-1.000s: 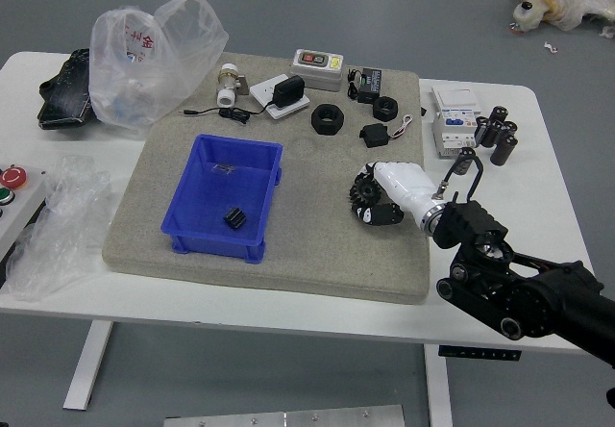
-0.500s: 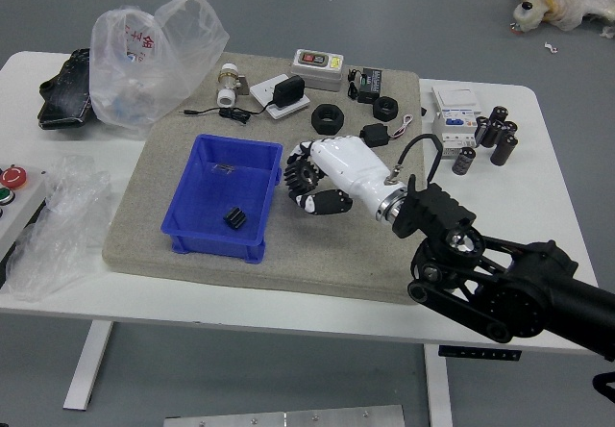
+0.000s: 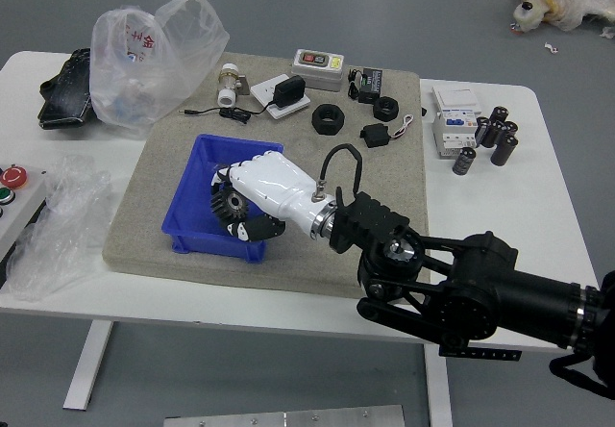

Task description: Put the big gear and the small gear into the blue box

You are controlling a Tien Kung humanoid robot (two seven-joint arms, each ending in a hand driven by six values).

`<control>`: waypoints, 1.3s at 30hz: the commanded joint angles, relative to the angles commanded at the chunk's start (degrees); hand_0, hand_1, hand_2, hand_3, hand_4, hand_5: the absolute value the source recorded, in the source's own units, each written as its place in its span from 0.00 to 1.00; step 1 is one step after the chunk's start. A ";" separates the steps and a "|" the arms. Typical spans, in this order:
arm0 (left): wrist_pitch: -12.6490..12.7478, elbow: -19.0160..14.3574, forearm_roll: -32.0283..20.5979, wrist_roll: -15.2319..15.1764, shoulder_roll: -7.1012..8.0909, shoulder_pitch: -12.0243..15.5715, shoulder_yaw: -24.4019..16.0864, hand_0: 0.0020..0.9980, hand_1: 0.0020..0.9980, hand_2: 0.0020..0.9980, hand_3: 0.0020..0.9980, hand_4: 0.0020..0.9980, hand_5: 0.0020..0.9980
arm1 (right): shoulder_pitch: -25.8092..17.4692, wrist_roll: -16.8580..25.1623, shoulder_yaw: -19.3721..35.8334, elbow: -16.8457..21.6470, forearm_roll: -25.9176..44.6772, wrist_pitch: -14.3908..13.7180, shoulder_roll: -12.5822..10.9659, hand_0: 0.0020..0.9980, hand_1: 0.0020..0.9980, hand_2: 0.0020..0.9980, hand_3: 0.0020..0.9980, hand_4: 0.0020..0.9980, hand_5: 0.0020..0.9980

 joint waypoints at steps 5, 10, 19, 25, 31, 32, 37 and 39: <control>0.01 0.02 -0.10 -0.10 -0.11 -0.10 0.10 0.59 0.51 0.53 0.64 0.67 0.17 | 0.10 -0.26 0.52 -0.86 -0.23 0.96 0.32 0.51 0.71 0.78 0.89 0.52 0.19; 0.01 0.03 -0.10 -0.12 -0.17 -0.22 0.09 0.59 0.51 0.53 0.64 0.67 0.17 | 0.21 -1.67 0.15 -0.78 0.07 3.31 0.24 0.62 0.85 0.94 1.00 0.77 0.28; 0.03 0.04 -0.19 -0.15 -0.24 -0.36 0.17 0.60 0.51 0.53 0.64 0.67 0.17 | -0.49 -2.10 1.93 1.29 0.70 3.37 -0.41 0.64 0.89 0.99 1.00 0.83 0.30; 0.07 0.08 -0.56 -0.21 -0.37 -0.35 0.41 0.59 0.51 0.53 0.64 0.67 0.17 | -3.73 -0.50 8.94 5.84 4.09 1.21 -4.00 0.62 0.88 0.97 1.00 0.81 0.32; 0.18 0.21 -1.29 -0.68 -0.19 -0.64 1.11 0.59 0.51 0.53 0.64 0.67 0.17 | -9.95 5.22 19.97 11.38 12.11 -1.93 -9.99 0.60 0.86 0.92 1.00 0.79 0.33; 0.18 0.23 -1.36 -0.74 -0.18 -0.68 1.19 0.59 0.51 0.53 0.64 0.67 0.17 | -10.96 6.25 21.67 11.72 13.48 -2.20 -10.67 0.60 0.86 0.92 1.00 0.79 0.33; 0.22 0.48 -2.89 -1.87 -0.22 -0.88 2.91 0.59 0.51 0.53 0.64 0.67 0.17 | -17.61 12.33 30.62 11.29 22.58 -1.87 -13.48 0.59 0.80 0.85 0.92 0.77 0.33; 0.21 0.59 -3.52 -2.34 -0.24 -0.87 3.66 0.59 0.51 0.53 0.64 0.67 0.17 | -20.80 14.72 34.14 10.96 26.58 -1.58 -14.20 0.60 0.78 0.82 0.87 0.75 0.36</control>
